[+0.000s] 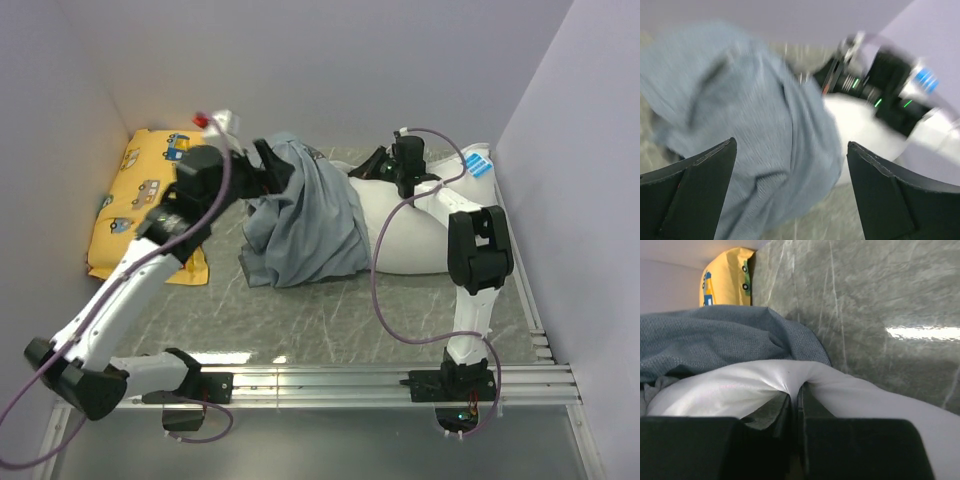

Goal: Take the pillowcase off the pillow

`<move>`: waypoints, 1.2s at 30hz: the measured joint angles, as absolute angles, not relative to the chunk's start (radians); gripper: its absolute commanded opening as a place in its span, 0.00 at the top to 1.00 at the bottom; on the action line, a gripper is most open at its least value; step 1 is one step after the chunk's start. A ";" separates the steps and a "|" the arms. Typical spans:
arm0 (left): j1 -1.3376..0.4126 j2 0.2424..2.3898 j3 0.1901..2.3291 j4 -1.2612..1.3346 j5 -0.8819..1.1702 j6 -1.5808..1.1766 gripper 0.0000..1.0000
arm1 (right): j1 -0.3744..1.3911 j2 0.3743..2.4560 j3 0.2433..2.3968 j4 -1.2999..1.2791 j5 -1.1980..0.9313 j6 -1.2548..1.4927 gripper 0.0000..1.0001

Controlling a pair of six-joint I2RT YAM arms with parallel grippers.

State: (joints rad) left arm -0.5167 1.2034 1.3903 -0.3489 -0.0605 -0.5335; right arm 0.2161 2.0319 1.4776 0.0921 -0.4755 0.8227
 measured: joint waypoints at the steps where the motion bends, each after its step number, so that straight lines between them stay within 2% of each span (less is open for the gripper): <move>1: -0.541 1.215 1.358 -0.350 -0.073 -0.535 0.03 | 0.215 2.027 1.473 0.089 -0.469 0.825 0.77; 3: -0.595 1.274 1.302 -0.349 -0.094 -0.538 0.03 | 0.213 2.013 1.467 0.089 -0.447 0.818 0.64; 5: -0.644 1.339 1.257 -0.350 -0.121 -0.540 0.02 | 0.209 2.000 1.466 0.084 -0.424 0.806 0.56; 6: -0.670 1.372 1.234 -0.348 -0.140 -0.540 0.01 | 0.208 1.994 1.466 0.077 -0.414 0.798 0.49; 9: -0.710 1.431 1.201 -0.323 -0.191 -0.538 0.05 | 0.208 1.979 1.466 0.039 -0.387 0.764 0.36; 11: -0.719 1.448 1.192 -0.292 -0.231 -0.540 0.21 | 0.212 1.968 1.471 -0.004 -0.350 0.725 0.32; 12: -0.721 1.454 1.191 -0.281 -0.254 -0.544 0.33 | 0.215 1.964 1.481 -0.036 -0.326 0.703 0.31; 13: -0.720 1.462 1.191 -0.273 -0.273 -0.548 0.70 | 0.218 1.960 1.496 -0.070 -0.302 0.678 0.29; 14: -0.720 1.472 1.191 -0.267 -0.301 -0.557 0.83 | 0.224 1.952 1.510 -0.100 -0.271 0.654 0.27; 16: -0.719 1.494 1.191 -0.264 -0.352 -0.575 1.00 | 0.237 1.925 1.525 -0.152 -0.217 0.611 0.26; 30: -0.712 1.496 1.171 -0.221 -0.405 -0.615 1.00 | 0.435 1.462 1.524 -0.353 0.126 0.403 0.15; 36: -0.696 1.491 1.171 -0.223 -0.381 -0.615 0.99 | 0.502 1.327 1.293 -0.377 0.279 0.393 0.08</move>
